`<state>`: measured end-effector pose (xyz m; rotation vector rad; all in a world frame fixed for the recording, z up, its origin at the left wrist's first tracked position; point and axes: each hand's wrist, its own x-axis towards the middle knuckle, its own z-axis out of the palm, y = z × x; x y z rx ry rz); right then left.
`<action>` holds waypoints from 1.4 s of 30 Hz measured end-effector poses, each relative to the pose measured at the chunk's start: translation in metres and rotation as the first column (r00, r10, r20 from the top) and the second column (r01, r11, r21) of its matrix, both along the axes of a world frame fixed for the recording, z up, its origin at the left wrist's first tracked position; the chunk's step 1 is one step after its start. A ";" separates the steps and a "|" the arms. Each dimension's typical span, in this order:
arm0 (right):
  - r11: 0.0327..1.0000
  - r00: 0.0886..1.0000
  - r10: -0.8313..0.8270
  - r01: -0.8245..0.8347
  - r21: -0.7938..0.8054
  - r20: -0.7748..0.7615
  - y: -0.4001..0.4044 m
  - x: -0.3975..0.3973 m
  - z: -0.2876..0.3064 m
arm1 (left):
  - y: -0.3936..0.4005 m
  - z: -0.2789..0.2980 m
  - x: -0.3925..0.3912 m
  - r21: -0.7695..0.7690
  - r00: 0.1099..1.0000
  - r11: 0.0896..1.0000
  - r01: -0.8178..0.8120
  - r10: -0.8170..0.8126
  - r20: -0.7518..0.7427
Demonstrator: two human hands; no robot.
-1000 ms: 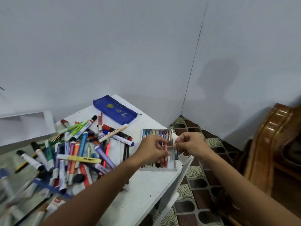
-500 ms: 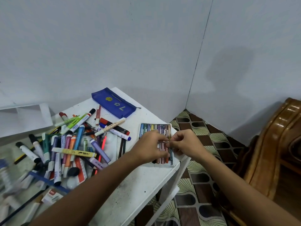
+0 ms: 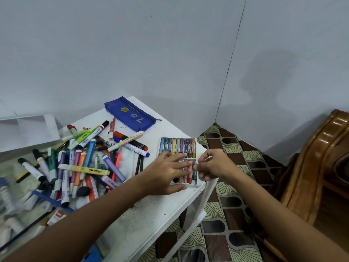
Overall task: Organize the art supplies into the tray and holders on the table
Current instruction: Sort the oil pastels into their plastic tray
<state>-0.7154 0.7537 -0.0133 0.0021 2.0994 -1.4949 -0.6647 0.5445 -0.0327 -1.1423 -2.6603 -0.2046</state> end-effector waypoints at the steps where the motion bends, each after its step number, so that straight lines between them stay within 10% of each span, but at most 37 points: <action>1: 1.000 1.000 0.010 -0.010 0.009 0.009 0.000 -0.001 0.001 | -0.001 -0.002 0.000 -0.010 1.000 1.000 0.005 -0.005 -0.013; 13: 0.916 0.961 0.253 -0.201 0.346 -0.112 -0.012 -0.017 0.007 | -0.001 -0.004 0.001 -0.044 1.000 0.999 -0.008 0.008 0.001; 21: 0.821 0.637 0.495 -0.121 0.558 -0.591 -0.025 -0.019 -0.011 | -0.018 -0.013 0.010 -0.066 0.896 0.928 -0.366 0.370 0.245; 42: 0.563 0.551 0.726 -0.131 0.816 -0.412 -0.034 -0.010 -0.039 | -0.033 -0.012 0.004 -0.131 0.909 0.953 -0.272 0.300 0.291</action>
